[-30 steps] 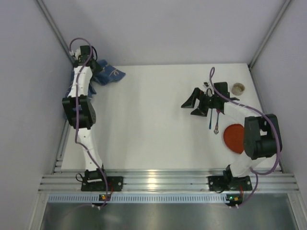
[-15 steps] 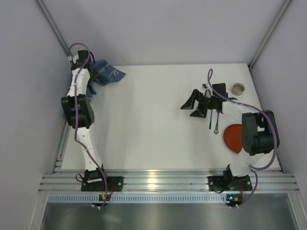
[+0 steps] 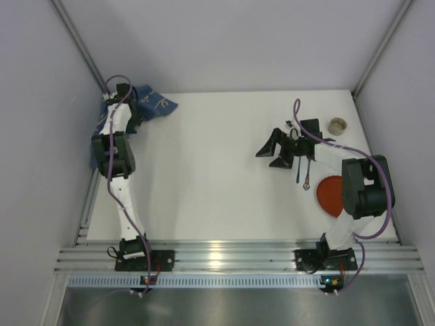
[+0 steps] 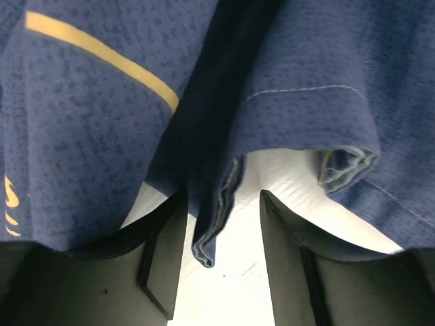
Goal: Set the dinner table for one person
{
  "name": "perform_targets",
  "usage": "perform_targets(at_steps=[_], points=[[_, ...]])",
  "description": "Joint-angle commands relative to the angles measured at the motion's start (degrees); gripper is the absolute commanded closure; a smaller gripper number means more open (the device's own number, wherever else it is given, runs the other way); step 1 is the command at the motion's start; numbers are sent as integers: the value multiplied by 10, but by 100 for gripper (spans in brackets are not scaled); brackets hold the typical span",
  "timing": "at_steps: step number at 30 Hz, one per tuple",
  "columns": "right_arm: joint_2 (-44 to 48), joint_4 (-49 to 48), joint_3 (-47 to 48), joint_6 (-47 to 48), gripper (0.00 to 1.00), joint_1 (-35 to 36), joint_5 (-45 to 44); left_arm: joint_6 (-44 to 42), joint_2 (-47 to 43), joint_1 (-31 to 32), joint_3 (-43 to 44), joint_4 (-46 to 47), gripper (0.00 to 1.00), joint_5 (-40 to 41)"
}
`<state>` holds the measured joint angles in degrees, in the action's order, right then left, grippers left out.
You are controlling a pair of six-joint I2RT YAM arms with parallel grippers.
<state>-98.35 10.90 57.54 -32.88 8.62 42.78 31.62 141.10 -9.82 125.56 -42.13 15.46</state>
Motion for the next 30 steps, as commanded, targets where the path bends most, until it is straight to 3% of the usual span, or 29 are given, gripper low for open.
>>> perform_targets(at_steps=[1, 3, 7, 8, 9, 15, 22, 30], points=[[10, -3, 5, 15, 0, 3, 4, 3, 1, -10, 21, -4, 48, 1], [11, -2, 2, 16, 0, 3, 2, -1, 4, -12, 23, 1, 50, -4], [12, 0, -4, 14, 0, 4, 1, -2, 14, -17, 39, 0, 79, -19], [12, 0, -4, 14, 0, 3, 2, -2, 14, -17, 40, 1, 94, -26], [14, 1, -4, 14, 0, 3, 1, -3, 13, -18, 41, 1, 100, -29], [30, 7, -3, 9, 0, 3, -2, -12, 5, -17, 31, -4, 100, -69], [47, 10, 12, -7, 0, 5, -6, -21, -113, 16, -103, 53, 100, -132], [87, 46, 19, -11, 0, 4, -24, -132, -202, 192, -147, 7, 100, -104]])
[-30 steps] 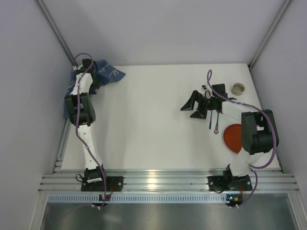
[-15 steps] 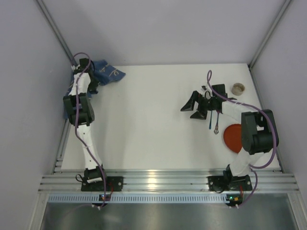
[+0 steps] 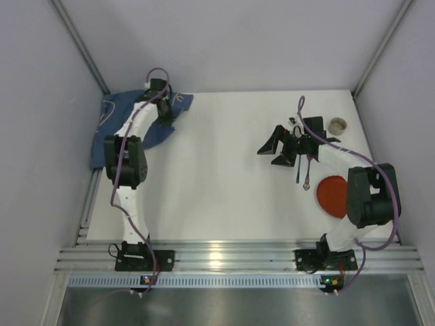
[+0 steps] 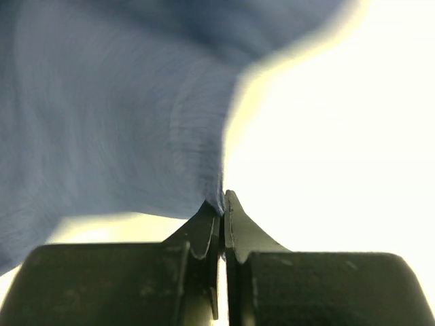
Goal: Set the dinner table for one person
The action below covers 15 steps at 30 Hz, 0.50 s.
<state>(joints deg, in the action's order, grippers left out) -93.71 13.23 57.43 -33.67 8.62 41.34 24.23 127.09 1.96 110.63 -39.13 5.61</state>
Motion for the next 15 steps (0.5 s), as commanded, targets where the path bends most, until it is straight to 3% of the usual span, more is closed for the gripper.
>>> perform_targets(at_steps=[1, 10, 15], points=[[47, 29, 19, -3, 0, 3, -14, -60, -72, 88, -5, -30, 100, -7], [129, 122, 3, -7, 0, -3, -82, -13, -139, 240, -96, -52, 100, -23], [165, 212, 15, 11, 0, -19, -144, 38, -127, 323, -88, -86, 100, -41]])
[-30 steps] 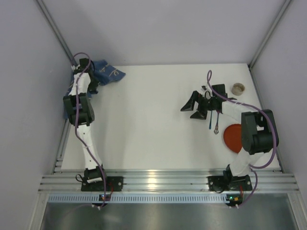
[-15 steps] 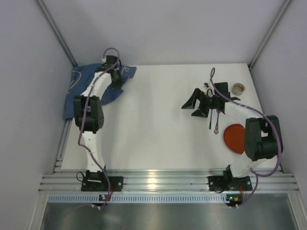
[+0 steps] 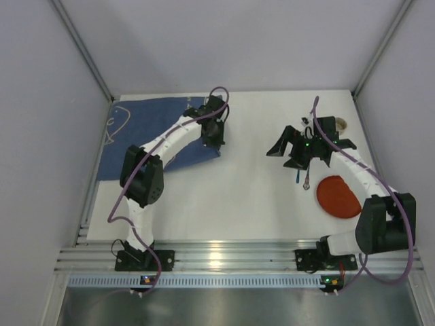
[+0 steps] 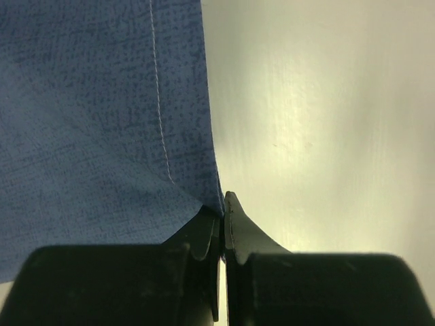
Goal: Set the dinner table for one person
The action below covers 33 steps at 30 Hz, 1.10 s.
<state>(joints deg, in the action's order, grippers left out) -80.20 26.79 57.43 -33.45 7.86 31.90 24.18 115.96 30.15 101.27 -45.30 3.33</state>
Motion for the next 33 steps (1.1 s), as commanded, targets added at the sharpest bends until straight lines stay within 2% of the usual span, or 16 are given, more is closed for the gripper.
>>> perform_targets(at_steps=[1, 8, 17, 18, 20, 21, 22, 23, 24, 25, 28, 33], points=[[33, 87, 17, 12, 0, -14, -61, 42, -13, 54, 12, -25, 100, -25], [79, 145, 2, 37, 0, -59, -81, 84, 35, 151, 52, -32, 100, -64], [109, 198, 2, 71, 0, -137, -97, 111, 95, 206, 102, -17, 100, -136], [111, 202, 2, 74, 0, -144, -98, 112, 104, 206, 116, -19, 96, -161], [113, 210, 2, 80, 0, -159, -102, 117, 109, 212, 129, -12, 79, -187], [115, 212, 2, 83, 0, -164, -102, 117, 112, 214, 138, -2, 73, -205], [115, 214, 2, 87, 0, -167, -103, 117, 112, 218, 145, 5, 60, -233], [115, 216, 2, 88, 0, -173, -103, 114, 113, 226, 152, 14, 53, -249], [114, 218, 2, 91, 0, -177, -105, 110, 115, 228, 175, 13, 16, -257], [113, 220, 2, 93, 0, -182, -105, 104, 116, 232, 189, 6, 2, -262], [110, 223, 6, 96, 0, -194, -105, 85, 100, 233, 209, -23, 1, -244], [104, 224, 8, 92, 0, -196, -98, 49, 50, 214, 162, -47, 2, -115]])
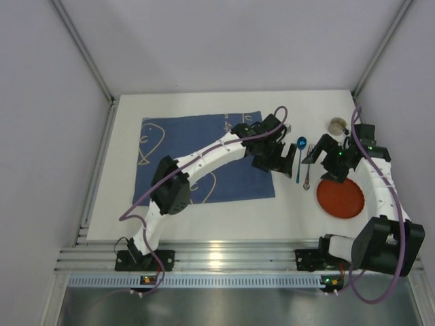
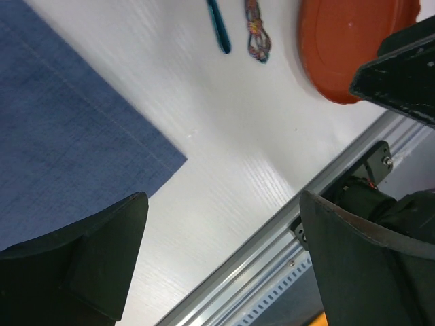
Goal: Set the dinner table for one person
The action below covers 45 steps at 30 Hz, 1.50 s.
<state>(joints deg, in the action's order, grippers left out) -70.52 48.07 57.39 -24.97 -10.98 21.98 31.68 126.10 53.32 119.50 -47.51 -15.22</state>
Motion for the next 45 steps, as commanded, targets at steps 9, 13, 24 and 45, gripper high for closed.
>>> perform_targets(at_steps=[9, 13, 24, 45], points=[[-9, -4, -1, -7, 0, -8, 19, -50, -15, -73, -58, -45, 2, 180], [-9, -6, -3, -6, 0, -8, 25, -56, 12, -92, -54, -43, 2, 180], [-1, -6, -33, 3, 0, -8, 22, -96, 78, -88, -46, -65, 8, 251], [8, -7, -47, 2, 0, -8, 13, -44, 72, -11, -98, -33, 11, 155]])
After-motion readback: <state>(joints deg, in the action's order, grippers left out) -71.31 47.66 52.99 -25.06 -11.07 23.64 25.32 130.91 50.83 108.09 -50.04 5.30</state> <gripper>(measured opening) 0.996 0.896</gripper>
